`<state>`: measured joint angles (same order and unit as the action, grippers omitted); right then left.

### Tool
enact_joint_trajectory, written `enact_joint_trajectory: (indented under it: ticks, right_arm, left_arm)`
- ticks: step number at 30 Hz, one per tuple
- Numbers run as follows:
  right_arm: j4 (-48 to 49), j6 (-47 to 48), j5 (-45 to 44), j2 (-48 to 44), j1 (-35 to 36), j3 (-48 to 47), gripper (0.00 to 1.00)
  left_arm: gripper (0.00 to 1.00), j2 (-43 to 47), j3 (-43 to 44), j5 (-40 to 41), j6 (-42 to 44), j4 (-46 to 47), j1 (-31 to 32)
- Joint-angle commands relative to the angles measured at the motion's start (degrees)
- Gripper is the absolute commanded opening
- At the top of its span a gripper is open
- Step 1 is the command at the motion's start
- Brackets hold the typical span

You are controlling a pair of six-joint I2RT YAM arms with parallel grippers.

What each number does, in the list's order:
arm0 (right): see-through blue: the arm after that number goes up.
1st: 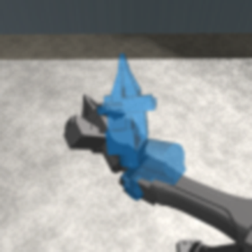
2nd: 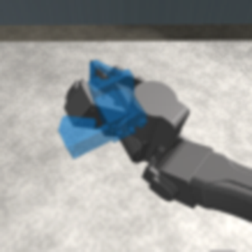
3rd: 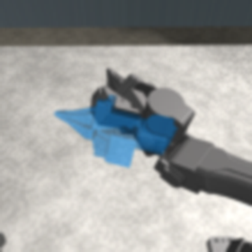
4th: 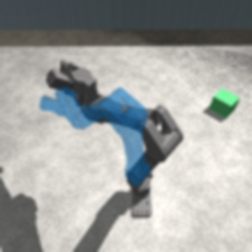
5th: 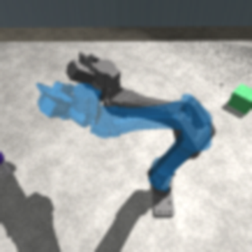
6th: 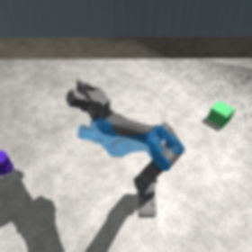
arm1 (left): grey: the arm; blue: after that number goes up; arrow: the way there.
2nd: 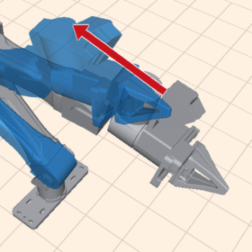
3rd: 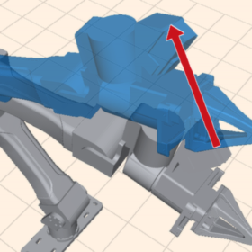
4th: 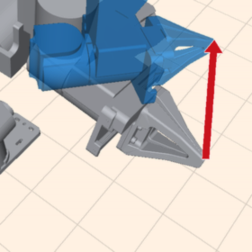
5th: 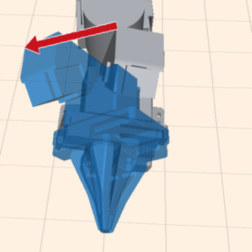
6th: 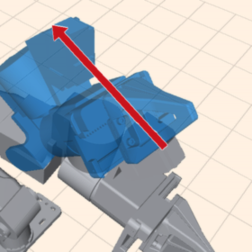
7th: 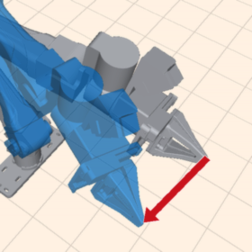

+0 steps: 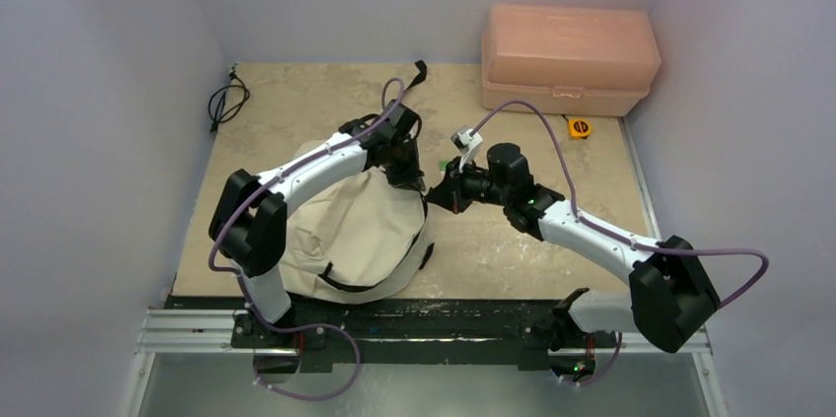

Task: Pack the student bag
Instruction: Zip the student bag at the center of the board.

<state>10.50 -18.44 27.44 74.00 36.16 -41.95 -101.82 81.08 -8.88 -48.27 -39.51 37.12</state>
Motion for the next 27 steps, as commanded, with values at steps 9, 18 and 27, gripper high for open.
enact_joint_trajectory:
  ticks: [9, 18, 27]
  right_arm:
    - [2.93, -2.97, 0.07, -6.18, 4.86, 4.43, 0.0]
    - [10.42, -11.18, -2.62, -6.12, 16.94, 10.33, 0.0]
    - [19.81, -16.08, -2.02, -3.3, 19.57, 12.77, 0.0]
  left_arm:
    - [0.0, 2.52, 6.82, 21.31, -2.23, 4.49, -3.53]
    - [0.0, -0.06, 12.81, 22.02, -3.05, 5.01, -12.17]
    - [0.0, 0.17, 17.19, 19.27, 8.74, -0.35, -13.01]
